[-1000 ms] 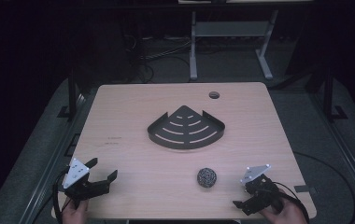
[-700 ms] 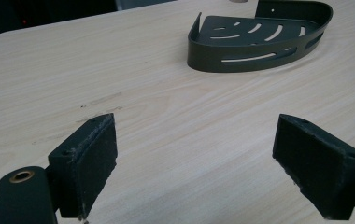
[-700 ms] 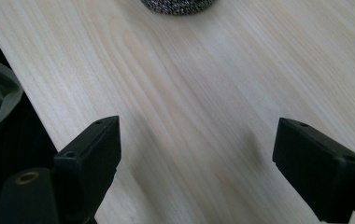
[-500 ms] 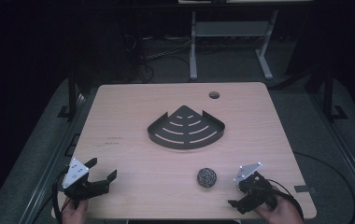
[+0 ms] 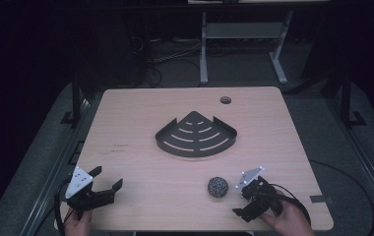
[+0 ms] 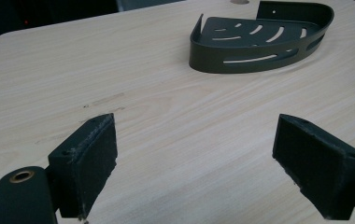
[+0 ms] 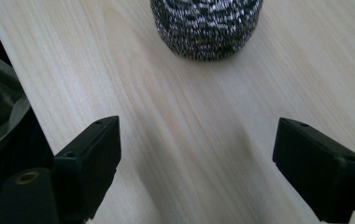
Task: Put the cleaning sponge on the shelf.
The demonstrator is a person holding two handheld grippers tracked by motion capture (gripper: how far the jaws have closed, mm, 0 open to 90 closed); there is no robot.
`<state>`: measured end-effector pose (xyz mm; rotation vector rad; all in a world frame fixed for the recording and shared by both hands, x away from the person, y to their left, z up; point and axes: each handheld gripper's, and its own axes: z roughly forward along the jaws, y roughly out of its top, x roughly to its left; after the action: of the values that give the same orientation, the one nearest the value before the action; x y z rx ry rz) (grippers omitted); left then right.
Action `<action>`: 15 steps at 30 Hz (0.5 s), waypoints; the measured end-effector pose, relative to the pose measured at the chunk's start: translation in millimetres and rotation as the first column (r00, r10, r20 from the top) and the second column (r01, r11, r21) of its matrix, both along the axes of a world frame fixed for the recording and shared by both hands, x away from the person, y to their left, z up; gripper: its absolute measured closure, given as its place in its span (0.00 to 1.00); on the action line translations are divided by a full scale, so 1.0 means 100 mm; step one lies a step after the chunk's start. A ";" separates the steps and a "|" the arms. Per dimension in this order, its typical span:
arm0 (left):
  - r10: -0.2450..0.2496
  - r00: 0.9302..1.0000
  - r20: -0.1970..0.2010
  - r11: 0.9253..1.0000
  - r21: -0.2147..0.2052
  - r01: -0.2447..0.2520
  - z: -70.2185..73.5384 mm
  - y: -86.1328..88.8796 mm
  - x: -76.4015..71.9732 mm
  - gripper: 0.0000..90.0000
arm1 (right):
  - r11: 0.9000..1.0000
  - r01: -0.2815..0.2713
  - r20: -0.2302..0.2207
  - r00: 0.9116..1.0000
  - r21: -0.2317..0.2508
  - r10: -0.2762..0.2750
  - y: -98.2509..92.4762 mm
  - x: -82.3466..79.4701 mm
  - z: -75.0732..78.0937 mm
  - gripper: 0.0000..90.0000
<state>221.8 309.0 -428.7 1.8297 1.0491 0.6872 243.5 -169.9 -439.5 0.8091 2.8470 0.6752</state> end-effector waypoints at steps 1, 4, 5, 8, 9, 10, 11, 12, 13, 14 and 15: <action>0.002 1.000 -0.001 1.000 -0.002 -0.002 0.00 0.00 0.00 0.15 | 1.000 -0.008 0.000 1.000 -0.002 0.008 0.01 0.01 0.01 0.16; 0.002 1.000 -0.001 1.000 -0.002 -0.002 0.00 0.00 0.00 0.15 | 1.000 -0.015 -0.013 1.000 -0.004 0.015 0.07 0.04 0.01 0.16; -0.001 1.000 0.000 1.000 -0.001 0.001 0.00 0.00 0.00 0.15 | 1.000 -0.020 -0.013 1.000 -0.008 0.020 0.09 0.05 0.02 0.16; -0.003 1.000 -0.002 1.000 -0.002 0.003 0.00 -0.01 0.00 0.15 | 0.999 -0.044 -0.006 0.999 -0.022 0.044 0.16 0.08 0.04 0.16; -0.003 1.000 -0.002 1.000 -0.002 0.003 0.00 -0.01 0.00 0.15 | 0.999 -0.044 -0.006 0.999 -0.022 0.044 0.16 0.08 0.04 0.16; -0.003 1.000 -0.001 1.000 -0.003 0.003 0.00 -0.01 0.00 0.15 | 0.999 -0.045 -0.006 0.999 -0.021 0.045 0.20 0.10 0.05 0.16; -0.003 1.000 -0.001 1.000 -0.001 0.003 0.00 -0.01 0.00 0.15 | 0.999 -0.047 -0.008 0.999 -0.021 0.047 0.21 0.12 0.05 0.16; -0.001 1.000 0.000 1.000 -0.003 0.001 0.00 -0.01 0.00 0.15 | 0.998 -0.051 -0.011 0.999 -0.024 0.051 0.23 0.13 0.05 0.16; -0.002 1.000 0.001 1.000 -0.003 0.002 0.00 0.00 0.00 0.15 | 0.998 -0.051 -0.013 0.999 -0.025 0.051 0.25 0.14 0.06 0.16; -0.002 1.000 0.002 1.000 -0.004 0.002 0.01 0.00 0.00 0.15 | 0.998 -0.057 -0.010 0.998 -0.028 0.057 0.27 0.15 0.06 0.16; 0.000 1.000 0.003 1.000 -0.004 0.000 0.01 0.00 0.00 0.15 | 0.997 -0.065 -0.007 0.998 -0.032 0.065 0.28 0.16 0.07 0.16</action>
<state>221.7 309.3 -428.0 1.8250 1.0480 0.6874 259.5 -141.8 -432.9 0.7181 2.8931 0.6334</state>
